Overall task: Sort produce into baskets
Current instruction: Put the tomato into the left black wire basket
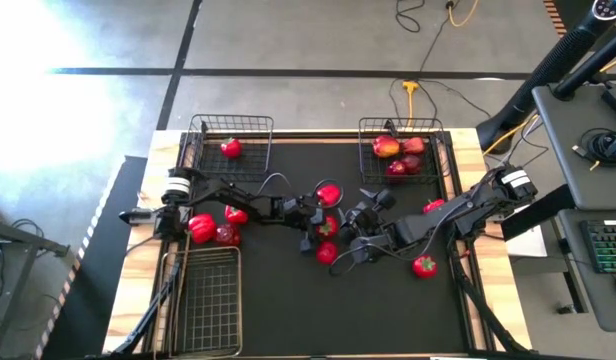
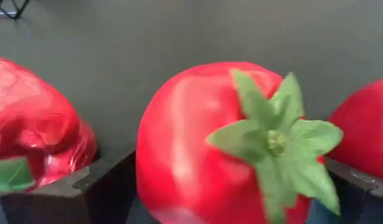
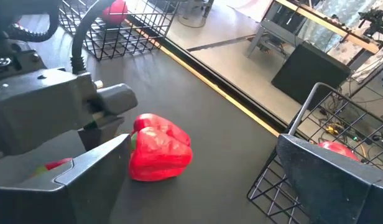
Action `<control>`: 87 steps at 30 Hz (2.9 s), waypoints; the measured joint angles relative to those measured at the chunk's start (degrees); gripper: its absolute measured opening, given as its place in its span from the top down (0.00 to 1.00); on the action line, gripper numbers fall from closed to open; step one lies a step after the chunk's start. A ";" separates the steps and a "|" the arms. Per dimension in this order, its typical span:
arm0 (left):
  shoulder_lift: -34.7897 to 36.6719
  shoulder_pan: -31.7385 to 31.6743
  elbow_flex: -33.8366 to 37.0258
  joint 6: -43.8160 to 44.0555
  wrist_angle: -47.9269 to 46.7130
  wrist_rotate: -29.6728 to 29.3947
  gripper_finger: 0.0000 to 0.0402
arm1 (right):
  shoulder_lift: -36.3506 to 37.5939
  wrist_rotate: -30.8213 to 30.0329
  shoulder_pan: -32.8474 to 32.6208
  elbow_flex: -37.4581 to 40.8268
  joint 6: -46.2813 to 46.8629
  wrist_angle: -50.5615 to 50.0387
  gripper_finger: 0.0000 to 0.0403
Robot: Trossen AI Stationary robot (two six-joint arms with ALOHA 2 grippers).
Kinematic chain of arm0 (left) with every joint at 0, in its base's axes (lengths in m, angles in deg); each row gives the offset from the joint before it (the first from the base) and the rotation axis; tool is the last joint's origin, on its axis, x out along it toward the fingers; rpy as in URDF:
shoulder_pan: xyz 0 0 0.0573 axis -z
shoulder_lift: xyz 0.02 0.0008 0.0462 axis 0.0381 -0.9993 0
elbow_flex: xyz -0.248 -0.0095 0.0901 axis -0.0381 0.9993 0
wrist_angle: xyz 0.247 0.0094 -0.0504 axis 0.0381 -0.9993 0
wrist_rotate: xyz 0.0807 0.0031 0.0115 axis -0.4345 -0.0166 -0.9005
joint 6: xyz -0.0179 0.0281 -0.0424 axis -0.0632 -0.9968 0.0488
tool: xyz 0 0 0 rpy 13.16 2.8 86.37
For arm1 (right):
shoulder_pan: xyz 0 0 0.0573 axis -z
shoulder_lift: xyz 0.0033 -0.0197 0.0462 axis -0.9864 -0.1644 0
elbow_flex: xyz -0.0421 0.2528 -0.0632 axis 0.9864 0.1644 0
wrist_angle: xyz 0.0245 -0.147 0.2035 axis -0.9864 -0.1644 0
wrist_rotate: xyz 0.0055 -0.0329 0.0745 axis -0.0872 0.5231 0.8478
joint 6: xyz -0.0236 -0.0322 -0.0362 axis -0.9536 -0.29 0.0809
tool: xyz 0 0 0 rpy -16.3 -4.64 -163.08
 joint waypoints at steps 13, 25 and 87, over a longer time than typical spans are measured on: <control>1.18 1.82 0.02 5.11 3.86 -4.02 0.34 | 0.00 -0.02 0.02 0.00 -0.39 -0.04 0.02; 20.35 2.52 0.04 4.68 -16.65 -17.16 0.33 | 0.00 -0.02 0.02 0.00 -0.39 -0.48 0.02; 4.15 -56.57 -33.29 7.80 -90.91 -13.44 0.32 | -0.07 0.33 0.55 0.17 -1.30 1.20 0.02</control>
